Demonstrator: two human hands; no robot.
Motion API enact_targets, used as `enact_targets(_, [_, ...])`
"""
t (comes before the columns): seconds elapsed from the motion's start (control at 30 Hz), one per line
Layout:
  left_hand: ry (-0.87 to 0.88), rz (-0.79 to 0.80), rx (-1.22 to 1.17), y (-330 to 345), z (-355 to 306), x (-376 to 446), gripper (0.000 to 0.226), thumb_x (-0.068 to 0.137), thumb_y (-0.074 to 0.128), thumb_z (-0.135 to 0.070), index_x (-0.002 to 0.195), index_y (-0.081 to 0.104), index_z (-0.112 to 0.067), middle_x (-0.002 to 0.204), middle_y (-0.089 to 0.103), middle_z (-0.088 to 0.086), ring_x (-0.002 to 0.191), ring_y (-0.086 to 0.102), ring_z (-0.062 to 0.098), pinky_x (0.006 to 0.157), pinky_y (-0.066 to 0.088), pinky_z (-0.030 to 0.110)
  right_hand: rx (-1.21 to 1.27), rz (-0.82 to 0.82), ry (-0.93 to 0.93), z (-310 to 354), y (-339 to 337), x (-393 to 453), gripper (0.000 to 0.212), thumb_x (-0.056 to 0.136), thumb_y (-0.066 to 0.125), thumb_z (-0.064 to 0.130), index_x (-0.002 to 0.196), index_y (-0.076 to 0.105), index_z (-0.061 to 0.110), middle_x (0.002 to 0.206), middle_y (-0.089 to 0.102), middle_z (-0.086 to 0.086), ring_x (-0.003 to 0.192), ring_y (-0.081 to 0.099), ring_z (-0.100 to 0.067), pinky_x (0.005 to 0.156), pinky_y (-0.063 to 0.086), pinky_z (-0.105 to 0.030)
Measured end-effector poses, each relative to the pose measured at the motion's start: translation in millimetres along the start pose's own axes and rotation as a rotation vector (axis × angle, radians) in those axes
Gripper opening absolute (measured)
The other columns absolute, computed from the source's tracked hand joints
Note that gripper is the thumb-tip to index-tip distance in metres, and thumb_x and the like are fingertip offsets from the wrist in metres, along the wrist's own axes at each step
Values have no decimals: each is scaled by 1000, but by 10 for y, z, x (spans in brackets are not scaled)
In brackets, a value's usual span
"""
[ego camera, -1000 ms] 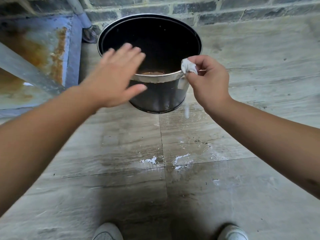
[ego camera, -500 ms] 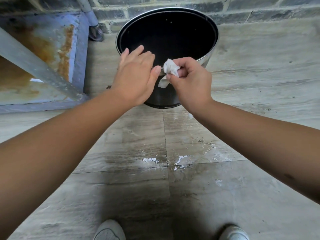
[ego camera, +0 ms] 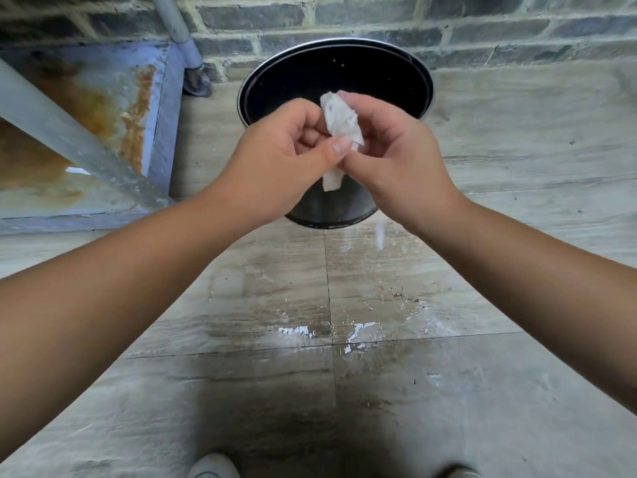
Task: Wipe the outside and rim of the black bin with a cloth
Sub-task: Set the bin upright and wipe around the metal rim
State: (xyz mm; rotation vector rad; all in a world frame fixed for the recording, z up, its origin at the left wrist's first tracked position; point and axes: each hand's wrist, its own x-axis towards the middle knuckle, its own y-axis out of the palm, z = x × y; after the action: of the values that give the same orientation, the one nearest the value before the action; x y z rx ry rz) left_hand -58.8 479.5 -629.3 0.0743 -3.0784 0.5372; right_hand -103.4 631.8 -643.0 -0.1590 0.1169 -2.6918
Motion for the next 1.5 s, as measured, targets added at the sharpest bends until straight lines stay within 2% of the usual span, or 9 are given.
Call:
enact_targets(0.07, [-16,-37,-22,-2,-84,46,9,86,65,-27,90,61,-19,89,71,10,86,70,26,82,57,37,-67,46,-19,57,-48,46,51,85,68,-3,133,52,0,121,65,-20,112,64,-32,98,52,-46])
enact_targets(0.23, [-86,-94,-58,-108,-231,162,6,91,65,-18,87,63,-14,77,66,3,59,57,-2,55,43,12,-356,115,-148,206,-117,165,52,83,70,14,133,56,12,111,69,1,101,68,-12,94,54,-38])
enact_targets(0.47, [-92,-57,-84,-275,-261,281,12,87,67,-14,92,65,-24,70,65,-6,67,59,7,58,43,18,-323,-29,-115,305,-205,342,20,77,71,12,78,59,27,68,59,0,65,57,-18,67,53,-43])
enact_targets(0.7, [-160,-183,-208,-484,-198,459,13,86,59,-25,87,69,-34,74,61,-7,68,65,9,59,46,22,-198,21,-76,461,-280,479,21,86,65,8,99,61,23,59,51,1,49,48,-3,52,40,-18])
enact_targets(0.83, [-265,-257,-305,-516,-138,552,14,90,56,-26,87,68,-33,80,62,-5,69,66,11,62,46,25,-125,235,-136,634,-295,594,35,83,68,0,112,60,17,74,58,-4,68,58,-15,65,53,-30])
enact_targets(0.93, [-206,-78,-220,-502,-92,547,20,88,56,-22,89,72,-34,92,73,-8,87,69,10,75,45,29,-279,277,-180,666,-248,680,44,79,71,-2,119,59,11,91,65,-16,83,63,-27,86,57,-43])
enact_targets(1.07, [-161,169,-304,-465,-86,535,42,79,51,-2,107,71,-27,102,75,-5,98,69,15,74,45,28,-702,135,-301,603,-166,781,34,78,75,20,111,67,23,102,53,-3,85,52,-4,80,44,-12])
enact_targets(1.27, [-225,98,-130,-477,16,558,42,76,59,-20,113,67,-37,103,75,-14,100,68,4,80,45,26,-890,118,-233,395,-242,915,34,78,73,31,109,61,21,80,62,6,75,54,-11,71,42,-29])
enact_targets(1.5, [-149,0,296,-517,244,561,37,90,59,-22,127,61,-29,115,66,-13,111,59,1,105,43,27,-1422,392,-13,59,-489,1154,30,86,63,21,116,65,23,104,67,-19,97,61,-39,78,53,-41])
